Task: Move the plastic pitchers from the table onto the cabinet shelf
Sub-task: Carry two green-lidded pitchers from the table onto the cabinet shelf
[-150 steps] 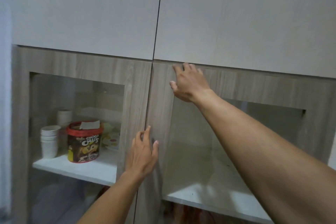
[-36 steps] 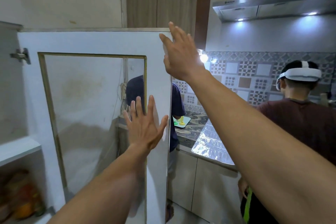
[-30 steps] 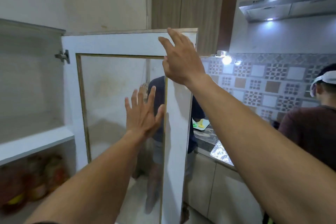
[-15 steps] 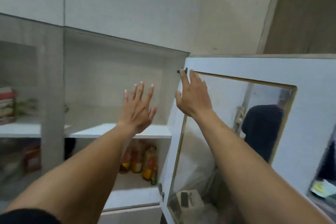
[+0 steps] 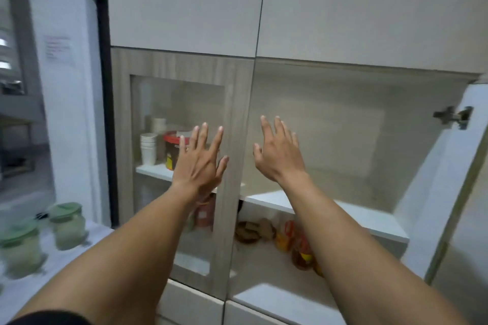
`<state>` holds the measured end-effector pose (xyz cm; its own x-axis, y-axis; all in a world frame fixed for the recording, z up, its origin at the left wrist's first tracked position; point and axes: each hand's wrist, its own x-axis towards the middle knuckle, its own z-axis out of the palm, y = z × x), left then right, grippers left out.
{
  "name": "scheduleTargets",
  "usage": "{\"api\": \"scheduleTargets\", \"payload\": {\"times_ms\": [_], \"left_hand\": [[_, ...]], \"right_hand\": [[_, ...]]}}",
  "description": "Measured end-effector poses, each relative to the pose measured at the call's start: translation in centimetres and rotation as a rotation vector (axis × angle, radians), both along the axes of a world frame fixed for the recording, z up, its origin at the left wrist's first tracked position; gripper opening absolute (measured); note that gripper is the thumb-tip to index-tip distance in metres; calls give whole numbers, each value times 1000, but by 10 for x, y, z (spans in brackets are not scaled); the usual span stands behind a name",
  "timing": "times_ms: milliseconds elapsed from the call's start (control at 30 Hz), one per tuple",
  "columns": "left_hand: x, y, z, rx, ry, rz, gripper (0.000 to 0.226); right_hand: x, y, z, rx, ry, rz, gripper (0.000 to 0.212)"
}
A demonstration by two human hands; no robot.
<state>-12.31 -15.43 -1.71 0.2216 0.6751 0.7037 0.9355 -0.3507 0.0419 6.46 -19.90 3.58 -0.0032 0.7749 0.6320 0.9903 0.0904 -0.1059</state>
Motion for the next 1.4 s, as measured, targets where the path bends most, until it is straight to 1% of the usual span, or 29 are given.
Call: {"api": "scheduleTargets", "payload": {"times_ms": [167,333,567,767,933,1000,1167,1233,1333,1400], "left_hand": [[-82,35,-8,-18,-38,143,70],[-162,55,-28,-51,-60,286,69],[-257,72,-78,-124,-123,487,68],[-318,107,-134,-181,-252,621,67],[-360,158,-185,-195,-423,732,69],[-373,178,-206,-217,-472,779,69],[-400,218,-264,-261,-682,895,71],[-407,232,-290,-271,-795,952,72],[-414,249,-325,-222,-993,1023,72],[-420,256,-339,-207,-1074,1069,72]], "right_hand": [[-76,65,-12,-26,1,138,72],[-160,118,-33,-66,41,279,71],[-266,179,-81,-120,54,464,68],[-346,247,-138,-219,48,611,66],[-411,315,-194,-323,57,747,65],[-435,343,-217,-360,45,773,64],[-488,403,-279,-487,83,840,64],[-506,424,-313,-554,106,850,64],[-526,447,-356,-626,142,862,62],[-535,453,-376,-665,181,853,62]]}}
